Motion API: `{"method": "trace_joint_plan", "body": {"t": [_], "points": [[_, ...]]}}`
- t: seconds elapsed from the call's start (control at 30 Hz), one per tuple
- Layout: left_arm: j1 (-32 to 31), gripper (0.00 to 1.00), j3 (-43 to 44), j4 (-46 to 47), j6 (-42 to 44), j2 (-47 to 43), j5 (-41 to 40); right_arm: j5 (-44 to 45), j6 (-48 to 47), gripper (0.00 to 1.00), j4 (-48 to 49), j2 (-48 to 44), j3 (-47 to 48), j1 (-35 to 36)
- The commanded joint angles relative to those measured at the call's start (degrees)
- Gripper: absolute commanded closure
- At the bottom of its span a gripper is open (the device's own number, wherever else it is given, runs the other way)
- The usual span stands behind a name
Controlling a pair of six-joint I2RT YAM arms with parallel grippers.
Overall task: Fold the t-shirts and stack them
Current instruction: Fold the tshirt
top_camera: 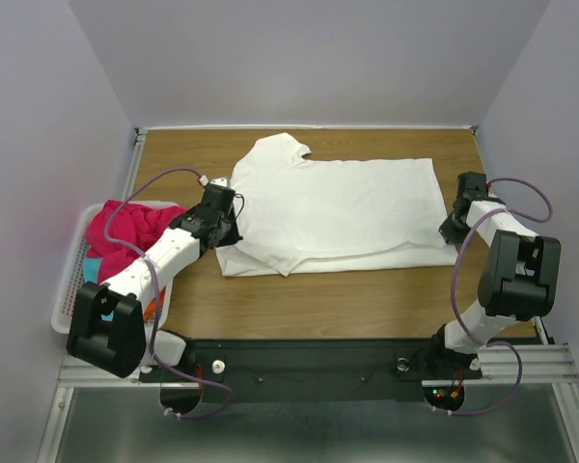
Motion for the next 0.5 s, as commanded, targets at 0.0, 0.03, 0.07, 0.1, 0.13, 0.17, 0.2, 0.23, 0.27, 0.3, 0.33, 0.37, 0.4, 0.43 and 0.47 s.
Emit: {"method": "trace_joint_plan", "body": {"t": [0.0, 0.03, 0.07, 0.1, 0.13, 0.17, 0.2, 0.23, 0.27, 0.3, 0.33, 0.37, 0.4, 0.43, 0.47], "points": [[-0.2, 1.00, -1.0, 2.8, -1.4, 0.8, -2.4, 0.4, -0.3, 0.98, 2.7, 0.4, 2.8, -0.4], [-0.1, 1.00, -1.1, 3.2, -1.6, 0.8, -2.4, -0.1, -0.4, 0.98, 2.8, 0.3, 2.9, -0.3], [-0.2, 1.00, -1.1, 3.4, -1.8, 1.1, -2.3, -0.3, -0.5, 0.97, 3.0, 0.0, 3.1, -0.3], [-0.2, 1.00, -1.0, 4.0, -1.9, 1.4, -2.0, -0.8, -0.9, 0.95, 3.3, -0.6, 3.3, -0.3], [-0.1, 1.00, -0.7, 4.2, -1.9, 1.8, -1.9, -1.6, -1.1, 0.95, 3.4, -0.9, 3.4, -0.3], [-0.2, 1.00, -0.4, 4.3, -2.0, 2.0, -1.6, -1.9, -1.4, 0.94, 3.6, -1.4, 3.6, -0.3], [-0.2, 1.00, -0.1, 4.8, -2.1, 2.5, -1.3, -2.2, -1.8, 0.91, 3.6, -1.6, 3.8, -0.3], [-0.2, 1.00, 0.1, 5.0, -2.0, 2.7, -0.8, -2.6, -2.2, 0.89, 3.6, -2.3, 3.9, -0.3], [-0.2, 1.00, 0.6, 5.2, -1.9, 2.8, -0.6, -3.2, -2.4, 0.87, 3.9, -2.6, 4.0, -0.3], [-0.2, 1.00, 1.0, 5.6, -1.6, 3.3, -0.1, -3.5, -2.8, 0.84, 3.9, -2.9, 3.9, -0.4], [-0.2, 1.00, 1.4, 5.6, -1.4, 3.4, 0.0, -3.9, -3.0, 0.82, 4.0, -3.4, 3.9, -0.3], [-0.2, 1.00, 2.1, 5.8, -1.2, 3.7, 0.1, -4.3, -3.1, 0.79, 4.0, -3.6, 3.8, -0.3], [-0.1, 1.00, 2.6, 5.9, -1.1, 4.2, 0.1, -4.6, -3.3, 0.71, 4.0, -4.0, 3.6, -0.3], [-0.1, 1.00, 3.0, 5.8, -0.9, 4.5, 0.2, -5.0, -3.4, 0.66, 4.0, -4.3, 3.4, -0.3], [-0.1, 1.00, 3.9, 5.8, -0.4, 5.2, 0.2, -6.0, -3.5, 0.56, 4.0, -5.3, 3.1, -0.4]]}}
